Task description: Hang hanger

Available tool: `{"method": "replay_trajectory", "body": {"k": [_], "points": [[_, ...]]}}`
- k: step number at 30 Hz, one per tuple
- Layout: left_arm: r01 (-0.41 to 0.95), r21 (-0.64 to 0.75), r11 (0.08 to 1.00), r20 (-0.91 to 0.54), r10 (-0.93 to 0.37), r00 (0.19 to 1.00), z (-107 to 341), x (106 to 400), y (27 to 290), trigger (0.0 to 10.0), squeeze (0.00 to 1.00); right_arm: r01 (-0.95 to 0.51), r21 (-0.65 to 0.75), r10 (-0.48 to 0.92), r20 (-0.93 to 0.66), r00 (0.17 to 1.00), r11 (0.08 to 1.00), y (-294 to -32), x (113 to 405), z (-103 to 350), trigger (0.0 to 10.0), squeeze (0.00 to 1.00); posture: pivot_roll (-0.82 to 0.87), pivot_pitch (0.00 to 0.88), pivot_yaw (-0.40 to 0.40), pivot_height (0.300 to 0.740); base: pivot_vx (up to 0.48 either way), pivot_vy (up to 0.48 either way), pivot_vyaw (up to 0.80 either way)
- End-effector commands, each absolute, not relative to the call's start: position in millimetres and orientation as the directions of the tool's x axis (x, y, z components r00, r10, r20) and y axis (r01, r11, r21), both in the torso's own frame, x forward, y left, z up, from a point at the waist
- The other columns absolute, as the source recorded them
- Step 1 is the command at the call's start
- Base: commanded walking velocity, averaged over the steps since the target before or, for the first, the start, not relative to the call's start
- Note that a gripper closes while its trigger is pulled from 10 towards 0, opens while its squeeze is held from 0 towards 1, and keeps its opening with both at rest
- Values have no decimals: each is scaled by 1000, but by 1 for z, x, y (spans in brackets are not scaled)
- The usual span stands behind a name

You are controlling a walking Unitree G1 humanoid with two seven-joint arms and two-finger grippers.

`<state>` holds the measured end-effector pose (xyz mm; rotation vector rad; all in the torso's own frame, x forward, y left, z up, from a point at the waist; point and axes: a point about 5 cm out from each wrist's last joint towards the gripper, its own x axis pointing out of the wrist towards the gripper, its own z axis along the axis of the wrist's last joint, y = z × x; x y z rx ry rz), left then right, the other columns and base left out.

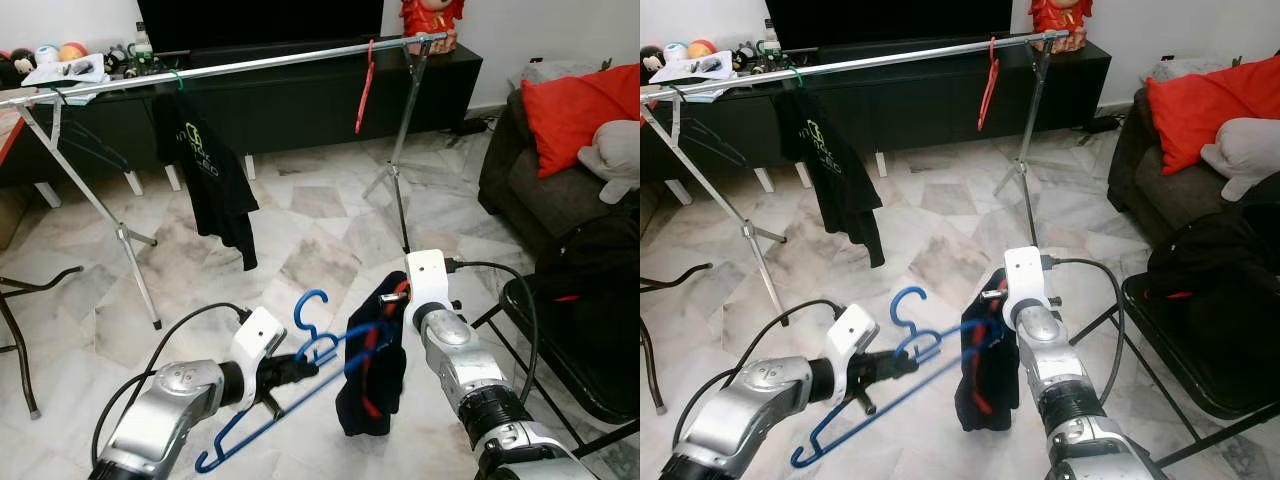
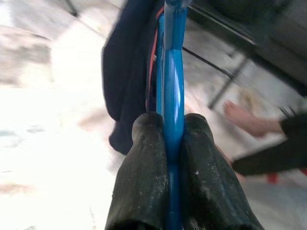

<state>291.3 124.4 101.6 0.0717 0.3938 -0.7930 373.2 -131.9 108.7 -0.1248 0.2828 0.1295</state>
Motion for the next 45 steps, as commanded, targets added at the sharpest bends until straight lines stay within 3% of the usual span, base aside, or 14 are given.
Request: {"method": "replay_trajectory", "body": {"k": [1,8,19,30,36,45], "points": [[670,-57,740,-352,-643,680,104,297,130,10000,0,-153,-92,122,-274,954,984,-130,373,112,10000,0,-14,121,10,721,0,0,0],[650,-76,756,-327,-635,700,103,298,128,10000,0,-176,-64,151,-286,946,982,-128,369,110,10000,0,-16,122,8,721,0,0,0],[749,-159,643,-305,-753,582,102,287,118,10000,0,-165,-46,142,-315,938,985,-132,365,102,10000,0,-11,120,5,721,0,0,0],[601,-78,795,-332,-590,736,98,306,131,10000,0,-155,-28,139,-317,938,987,-133,363,101,10000,0,-14,115,12,721,0,0,0],[594,-70,802,-333,-580,743,98,306,134,10000,0,-153,-30,136,-310,941,988,-133,362,104,10000,0,-12,112,13,721,0,0,0],[645,-109,756,-300,-643,704,101,301,129,10000,0,-387,-17,361,-323,875,922,-110,340,105,10000,0,-16,109,11,721,0,0,0]]}}
